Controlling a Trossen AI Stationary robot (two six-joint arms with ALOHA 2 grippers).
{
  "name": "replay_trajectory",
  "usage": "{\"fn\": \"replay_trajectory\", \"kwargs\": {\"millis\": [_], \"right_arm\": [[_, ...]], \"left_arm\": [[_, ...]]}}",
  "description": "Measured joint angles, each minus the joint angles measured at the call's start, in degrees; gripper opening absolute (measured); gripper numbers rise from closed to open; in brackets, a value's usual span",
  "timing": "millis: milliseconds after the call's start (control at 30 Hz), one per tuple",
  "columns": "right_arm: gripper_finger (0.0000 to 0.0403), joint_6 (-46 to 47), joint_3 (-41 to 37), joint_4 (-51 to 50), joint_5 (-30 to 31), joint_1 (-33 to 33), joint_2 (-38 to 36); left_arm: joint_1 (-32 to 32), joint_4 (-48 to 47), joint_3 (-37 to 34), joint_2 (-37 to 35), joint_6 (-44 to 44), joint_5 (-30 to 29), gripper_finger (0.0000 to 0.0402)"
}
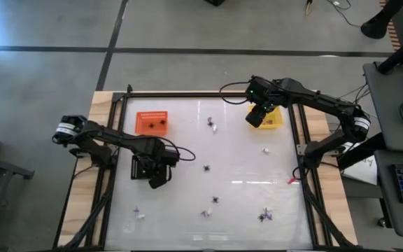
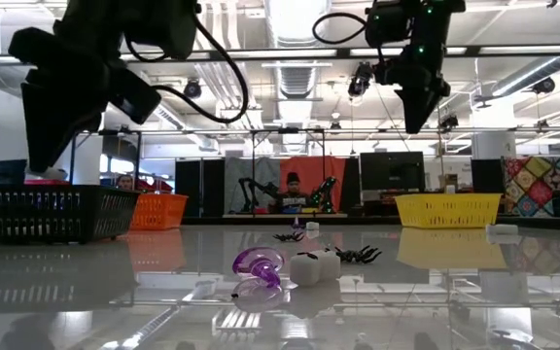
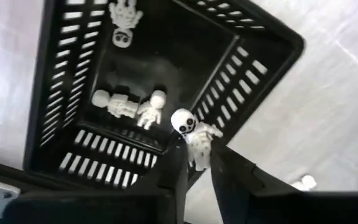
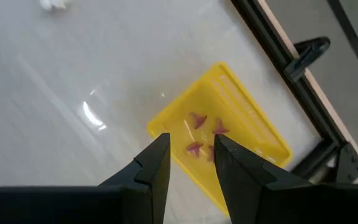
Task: Sort Halloween decoration
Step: Put the white skeleton toy into the black bin, then put the black spider toy into the orange bin
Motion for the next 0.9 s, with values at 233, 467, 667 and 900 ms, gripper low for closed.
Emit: {"fn": "replay_trajectory", "kwargs": {"millis": [233,467,667,900], "right_arm": [[0.0116,-3.5,-0.2,4.4,-12.6,0.0,0.0],[0.0116,-3.6,-1.0,9.8,-23.9,0.0,0.0],[0.0116,-4.4,-3.0,16.0,-24.6,1.5,0.8],[0.0116,-3.5,-3.7,21.0,-24.6,6.6,5.5]], "left_arm": [[0.0,-0.1,0.3,0.0,-0.9,-2.7,0.0090],[-0.1,-2.1,0.3,-3.5,0.1,-4.6,0.0100],[-0.1,-1.9,0.3,-12.1,0.8,-6.4,0.0098],[0.0,-1.0,0.4,-20.8,0.1,-8.1,0.0098]]}}
